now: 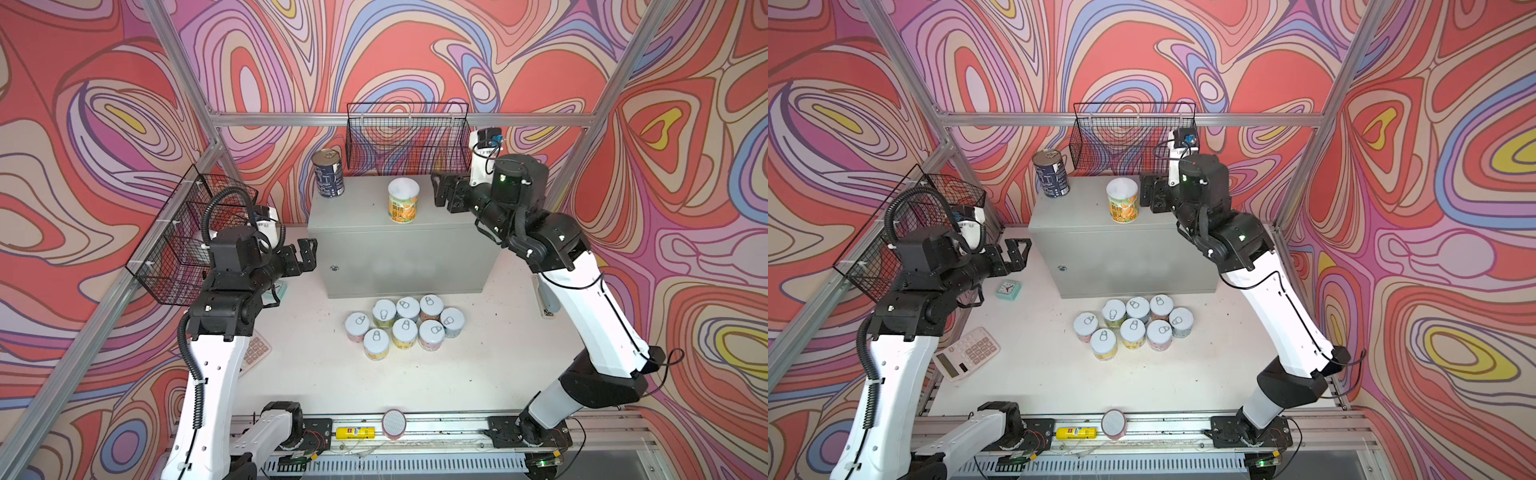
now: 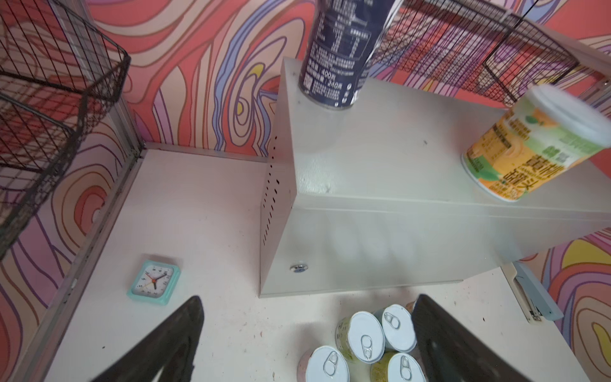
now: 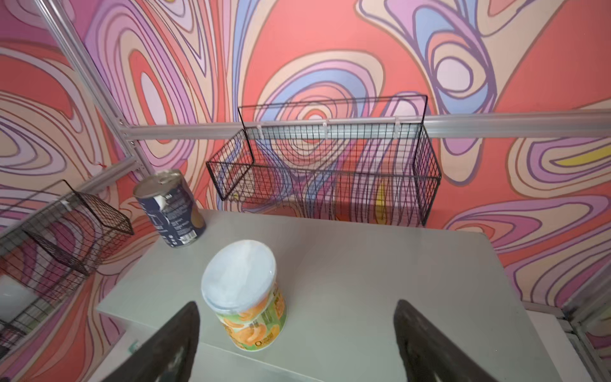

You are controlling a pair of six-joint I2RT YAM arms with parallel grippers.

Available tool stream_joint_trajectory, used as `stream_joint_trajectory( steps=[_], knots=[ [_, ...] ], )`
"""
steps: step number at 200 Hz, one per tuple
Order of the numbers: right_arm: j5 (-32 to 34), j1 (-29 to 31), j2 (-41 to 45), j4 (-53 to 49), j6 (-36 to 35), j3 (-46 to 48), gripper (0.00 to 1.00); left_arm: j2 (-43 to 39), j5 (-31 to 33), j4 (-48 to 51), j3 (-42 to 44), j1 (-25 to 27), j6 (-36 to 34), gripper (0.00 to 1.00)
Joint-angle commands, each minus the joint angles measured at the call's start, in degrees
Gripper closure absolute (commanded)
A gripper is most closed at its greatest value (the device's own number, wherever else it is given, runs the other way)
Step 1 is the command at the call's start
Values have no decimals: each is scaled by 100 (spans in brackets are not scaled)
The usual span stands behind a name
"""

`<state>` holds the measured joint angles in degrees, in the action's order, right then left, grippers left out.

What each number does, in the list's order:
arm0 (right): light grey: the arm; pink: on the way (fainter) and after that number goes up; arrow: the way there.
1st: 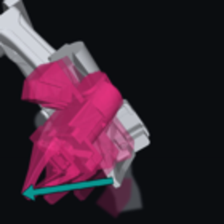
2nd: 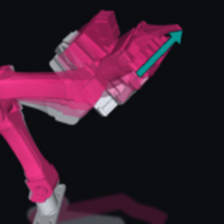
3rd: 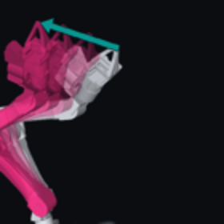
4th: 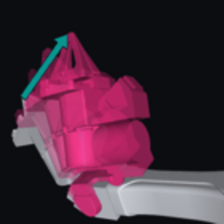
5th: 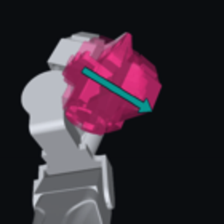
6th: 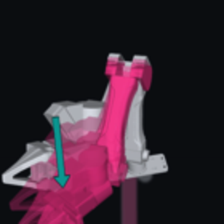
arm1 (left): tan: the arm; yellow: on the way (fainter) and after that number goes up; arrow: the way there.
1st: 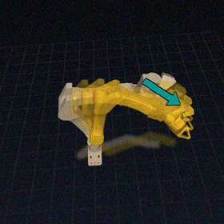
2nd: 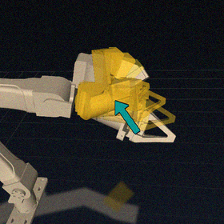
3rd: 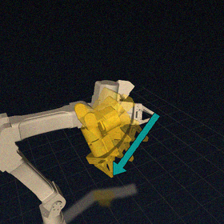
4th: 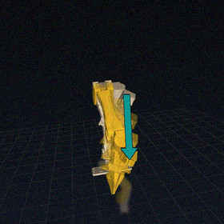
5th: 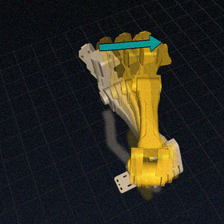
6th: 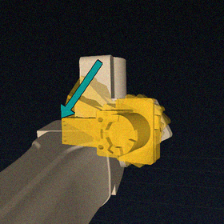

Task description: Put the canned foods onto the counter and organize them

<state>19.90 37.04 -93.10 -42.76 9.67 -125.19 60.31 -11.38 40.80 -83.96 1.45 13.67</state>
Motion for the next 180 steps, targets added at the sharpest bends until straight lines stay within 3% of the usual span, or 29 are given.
stream_joint_trajectory(
  steps=[1,65,180],
  knots=[
    [390,-30,2,220,-64,530,5,251,120,-65,-369,-27,-24,0],
    [716,-65,-198,632,-188,1014,5,831,172,-441,-766,-40,-32,0],
    [-279,-196,-1261,1162,-246,610,4,1722,-74,-508,-1451,-399,30,0]
  ],
)
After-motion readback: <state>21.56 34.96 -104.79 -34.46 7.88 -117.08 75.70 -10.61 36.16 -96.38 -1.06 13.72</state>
